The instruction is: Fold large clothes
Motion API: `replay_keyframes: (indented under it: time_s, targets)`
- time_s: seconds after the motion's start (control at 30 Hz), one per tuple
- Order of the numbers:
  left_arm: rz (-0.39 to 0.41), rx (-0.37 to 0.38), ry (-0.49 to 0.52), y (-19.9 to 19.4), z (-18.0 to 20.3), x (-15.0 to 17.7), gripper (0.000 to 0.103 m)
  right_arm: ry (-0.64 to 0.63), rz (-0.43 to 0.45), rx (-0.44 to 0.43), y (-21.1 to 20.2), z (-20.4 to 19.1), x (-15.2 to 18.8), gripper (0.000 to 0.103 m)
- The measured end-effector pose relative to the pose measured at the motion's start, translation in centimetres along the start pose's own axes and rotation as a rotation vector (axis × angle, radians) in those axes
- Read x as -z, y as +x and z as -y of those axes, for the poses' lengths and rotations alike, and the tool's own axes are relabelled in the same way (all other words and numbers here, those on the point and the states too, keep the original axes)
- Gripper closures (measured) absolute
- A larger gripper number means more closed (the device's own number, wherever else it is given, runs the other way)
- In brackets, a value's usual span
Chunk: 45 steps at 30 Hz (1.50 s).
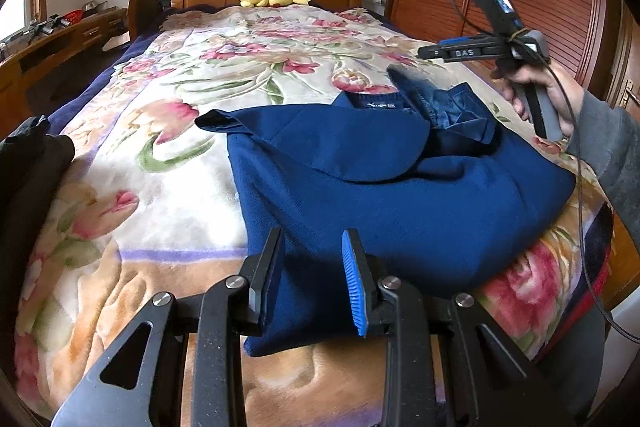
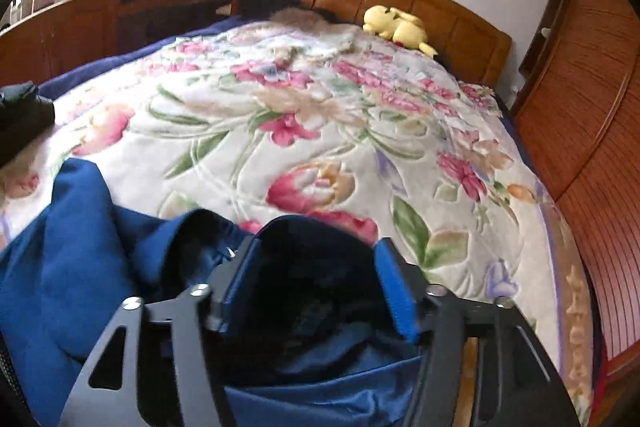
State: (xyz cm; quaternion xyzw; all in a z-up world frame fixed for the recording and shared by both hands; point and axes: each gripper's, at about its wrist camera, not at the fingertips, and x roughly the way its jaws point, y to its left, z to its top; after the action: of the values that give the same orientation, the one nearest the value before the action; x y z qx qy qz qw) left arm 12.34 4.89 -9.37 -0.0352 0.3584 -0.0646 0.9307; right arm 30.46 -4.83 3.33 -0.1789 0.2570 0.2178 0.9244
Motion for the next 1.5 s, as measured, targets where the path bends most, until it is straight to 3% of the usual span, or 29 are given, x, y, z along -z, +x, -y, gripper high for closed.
replay_keyframes:
  time_s: [0.17,0.3,0.47,0.67,1.1,1.13,1.17,1.23,1.33,1.5]
  targets:
    - [0.002,-0.002,-0.008,-0.2,-0.2,0.1,0.073,-0.039,0.008,-0.102,-2.2,-1.6,3.0,0.037]
    - [0.006,-0.003,-0.001,-0.4,0.0,0.0,0.073,-0.102,-0.012,-0.217,-3.5,-4.6,5.8,0.037]
    - [0.006,-0.011,0.005,-0.8,-0.1,0.2,0.073,-0.191,-0.054,-0.296,-4.1,-8.1,8.6,0.036]
    - [0.011,-0.018,-0.002,-1.0,-0.5,0.2,0.073,-0.375,-0.068,-0.248,-4.0,-11.6,9.9,0.036]
    - [0.01,-0.025,-0.015,-1.2,-1.6,0.6,0.073,-0.483,-0.02,-0.207,-1.5,-14.7,7.7,0.036]
    - [0.012,-0.026,-0.017,-1.1,-1.7,0.6,0.073,-0.507,0.0,-0.194,-1.6,-15.0,7.7,0.039]
    - [0.014,-0.027,-0.019,-1.1,-1.7,0.6,0.073,-0.518,0.011,-0.211,-1.6,-15.1,7.5,0.061]
    - [0.013,-0.027,-0.017,-1.0,-1.8,0.5,0.073,-0.513,-0.001,-0.219,-1.2,-14.8,7.0,0.096]
    - [0.012,-0.024,-0.014,-1.0,-1.8,0.6,0.073,-0.475,0.009,-0.227,-0.5,-13.8,5.1,0.099]
    - [0.01,-0.019,0.001,-1.0,-1.5,0.4,0.073,-0.372,0.004,-0.111,2.4,-10.7,0.8,0.1]
